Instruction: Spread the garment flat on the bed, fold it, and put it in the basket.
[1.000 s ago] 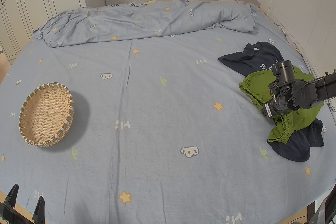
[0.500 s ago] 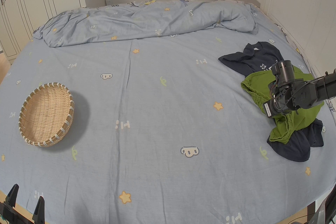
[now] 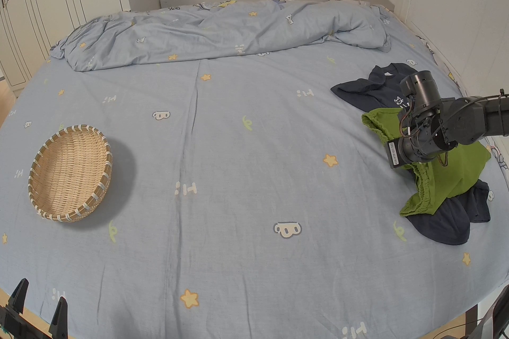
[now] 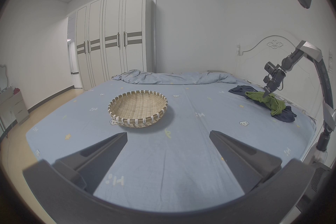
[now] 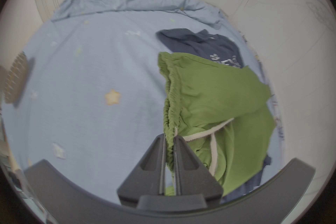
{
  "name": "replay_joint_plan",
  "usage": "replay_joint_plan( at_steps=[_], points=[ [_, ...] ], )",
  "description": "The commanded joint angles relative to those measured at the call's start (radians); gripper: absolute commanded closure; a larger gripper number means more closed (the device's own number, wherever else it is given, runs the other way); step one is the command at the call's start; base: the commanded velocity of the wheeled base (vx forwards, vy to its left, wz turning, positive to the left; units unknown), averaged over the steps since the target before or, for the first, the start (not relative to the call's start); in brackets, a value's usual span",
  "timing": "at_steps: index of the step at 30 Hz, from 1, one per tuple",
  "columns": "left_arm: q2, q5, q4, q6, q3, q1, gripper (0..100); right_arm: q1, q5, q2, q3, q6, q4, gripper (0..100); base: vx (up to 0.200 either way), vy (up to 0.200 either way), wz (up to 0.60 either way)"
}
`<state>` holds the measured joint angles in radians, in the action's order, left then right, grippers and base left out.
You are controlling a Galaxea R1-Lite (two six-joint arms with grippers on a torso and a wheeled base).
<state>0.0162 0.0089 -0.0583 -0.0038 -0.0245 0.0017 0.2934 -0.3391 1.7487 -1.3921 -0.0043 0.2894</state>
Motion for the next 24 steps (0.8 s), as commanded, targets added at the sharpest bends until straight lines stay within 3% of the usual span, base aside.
replay_joint_plan(
  at_steps=[1,3,6,9,15,17,19,21,24],
  points=[
    [-0.015,0.000,0.000,-0.001,0.000,0.000,0,0.119,0.336,-0.083,-0.150,0.201,0.168,100,0.000,0.000,0.00],
    [-0.015,0.000,0.000,-0.001,0.000,0.000,0,0.122,0.442,-0.104,-0.145,0.210,0.174,100,0.000,0.000,0.00],
    [-0.015,0.000,0.000,-0.001,0.000,0.000,0,0.138,0.463,-0.107,-0.137,0.227,0.172,100,0.000,0.000,0.00],
    [-0.015,0.000,0.000,-0.001,0.000,0.000,0,0.173,0.454,-0.107,-0.111,0.250,0.171,100,0.000,0.000,0.00],
    [-0.015,0.000,0.000,-0.001,0.000,0.000,0,0.294,0.353,-0.061,-0.105,0.280,0.149,100,0.000,0.000,0.00],
    [-0.015,0.000,0.000,-0.001,0.000,0.000,0,0.328,0.350,-0.051,-0.119,0.313,0.116,100,0.000,0.000,0.00],
    [-0.015,0.000,0.000,-0.001,0.000,0.000,0,0.418,0.354,-0.038,-0.154,0.420,0.007,100,0.000,0.000,0.00],
    [-0.015,0.000,0.000,-0.001,0.000,0.000,0,0.480,0.358,-0.040,-0.162,0.474,-0.068,100,0.000,0.000,0.00],
    [-0.015,0.000,0.000,-0.001,0.000,0.000,0,0.546,0.356,-0.046,-0.142,0.474,-0.137,100,0.000,0.000,0.00]
  ],
)
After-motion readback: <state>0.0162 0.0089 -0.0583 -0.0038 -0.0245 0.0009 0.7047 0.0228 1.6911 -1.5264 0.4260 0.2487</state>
